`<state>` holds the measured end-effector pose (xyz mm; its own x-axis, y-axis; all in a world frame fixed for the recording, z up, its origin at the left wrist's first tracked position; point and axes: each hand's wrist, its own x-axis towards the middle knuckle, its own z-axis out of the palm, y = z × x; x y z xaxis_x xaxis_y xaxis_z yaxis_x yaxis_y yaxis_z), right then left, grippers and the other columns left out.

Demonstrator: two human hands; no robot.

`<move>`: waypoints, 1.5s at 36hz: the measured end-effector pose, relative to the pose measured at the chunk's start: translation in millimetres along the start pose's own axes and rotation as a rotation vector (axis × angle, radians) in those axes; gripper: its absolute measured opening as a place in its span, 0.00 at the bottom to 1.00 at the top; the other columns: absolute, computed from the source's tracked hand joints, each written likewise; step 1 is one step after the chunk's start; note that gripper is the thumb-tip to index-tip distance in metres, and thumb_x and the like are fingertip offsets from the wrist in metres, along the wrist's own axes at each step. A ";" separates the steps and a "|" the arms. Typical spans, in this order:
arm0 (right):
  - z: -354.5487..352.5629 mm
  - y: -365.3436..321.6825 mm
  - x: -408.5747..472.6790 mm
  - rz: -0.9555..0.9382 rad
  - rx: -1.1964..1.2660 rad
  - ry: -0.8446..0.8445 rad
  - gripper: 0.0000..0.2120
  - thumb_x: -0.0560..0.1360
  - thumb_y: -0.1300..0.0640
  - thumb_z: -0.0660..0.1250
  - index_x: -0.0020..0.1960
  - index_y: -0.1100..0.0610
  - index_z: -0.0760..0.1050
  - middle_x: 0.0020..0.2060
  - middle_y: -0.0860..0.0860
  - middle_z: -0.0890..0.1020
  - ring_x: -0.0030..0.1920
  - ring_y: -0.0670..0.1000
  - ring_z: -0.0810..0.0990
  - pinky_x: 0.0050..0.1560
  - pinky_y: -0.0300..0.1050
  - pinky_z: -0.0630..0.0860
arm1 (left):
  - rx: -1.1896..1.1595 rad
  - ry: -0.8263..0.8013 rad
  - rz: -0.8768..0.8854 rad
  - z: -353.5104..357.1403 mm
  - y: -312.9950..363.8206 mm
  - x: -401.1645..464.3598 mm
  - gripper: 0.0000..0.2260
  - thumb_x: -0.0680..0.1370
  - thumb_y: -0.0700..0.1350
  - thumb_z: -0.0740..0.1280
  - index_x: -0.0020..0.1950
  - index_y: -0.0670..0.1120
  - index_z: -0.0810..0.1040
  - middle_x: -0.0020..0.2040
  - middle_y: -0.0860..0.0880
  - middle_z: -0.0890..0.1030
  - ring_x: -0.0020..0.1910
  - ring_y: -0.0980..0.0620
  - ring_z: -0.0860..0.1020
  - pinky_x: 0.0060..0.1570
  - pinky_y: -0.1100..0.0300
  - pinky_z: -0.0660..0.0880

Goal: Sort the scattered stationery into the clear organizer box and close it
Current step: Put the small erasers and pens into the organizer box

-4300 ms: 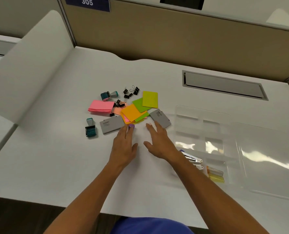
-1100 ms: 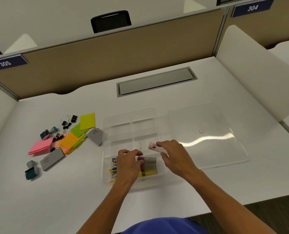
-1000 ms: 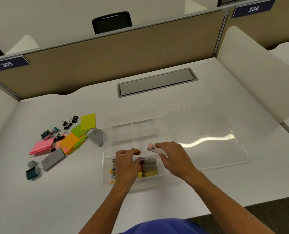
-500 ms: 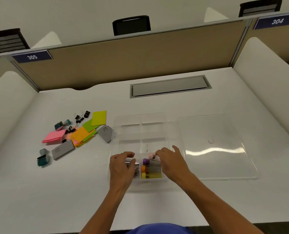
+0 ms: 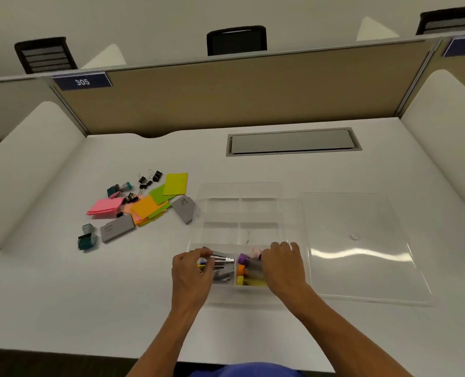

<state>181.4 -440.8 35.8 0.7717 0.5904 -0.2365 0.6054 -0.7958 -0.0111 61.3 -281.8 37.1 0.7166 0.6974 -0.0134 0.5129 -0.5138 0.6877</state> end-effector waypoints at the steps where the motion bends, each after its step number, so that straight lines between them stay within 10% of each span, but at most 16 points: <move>1: 1.1 0.0 0.8 0.000 -0.009 -0.002 0.09 0.79 0.56 0.64 0.57 0.55 0.79 0.53 0.54 0.81 0.57 0.55 0.76 0.65 0.51 0.67 | -0.002 0.001 0.000 -0.5 0.0 -0.6 0.11 0.76 0.43 0.70 0.58 0.50 0.80 0.57 0.48 0.77 0.58 0.55 0.69 0.46 0.77 0.66; 9: -9.1 -1.0 6.3 0.087 -0.028 0.004 0.06 0.78 0.52 0.65 0.48 0.53 0.79 0.47 0.52 0.84 0.65 0.56 0.69 0.67 0.52 0.62 | -0.001 -0.002 0.000 -3.5 -0.4 3.5 0.09 0.76 0.43 0.70 0.55 0.51 0.80 0.56 0.49 0.77 0.58 0.55 0.70 0.47 0.73 0.66; 42: -20.7 -24.9 -7.5 0.242 -0.057 -0.015 0.14 0.78 0.51 0.64 0.64 0.47 0.73 0.57 0.47 0.81 0.71 0.58 0.62 0.71 0.56 0.57 | -0.124 -0.001 0.051 -24.5 -52.2 34.9 0.07 0.77 0.45 0.69 0.53 0.54 0.79 0.51 0.57 0.79 0.59 0.54 0.70 0.55 0.59 0.70; 54: -28.4 -80.8 18.9 0.138 0.128 0.261 0.12 0.76 0.51 0.67 0.58 0.48 0.81 0.55 0.48 0.84 0.64 0.58 0.71 0.62 0.55 0.67 | -0.126 0.020 0.020 -56.1 -85.5 48.7 0.07 0.77 0.45 0.68 0.54 0.52 0.80 0.53 0.55 0.82 0.58 0.52 0.75 0.59 0.52 0.73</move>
<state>152.7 -361.5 59.8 0.8787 0.4772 0.0131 0.4751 -0.8714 -0.1220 25.8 -175.8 18.3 0.7160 0.6980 0.0149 0.4344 -0.4621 0.7732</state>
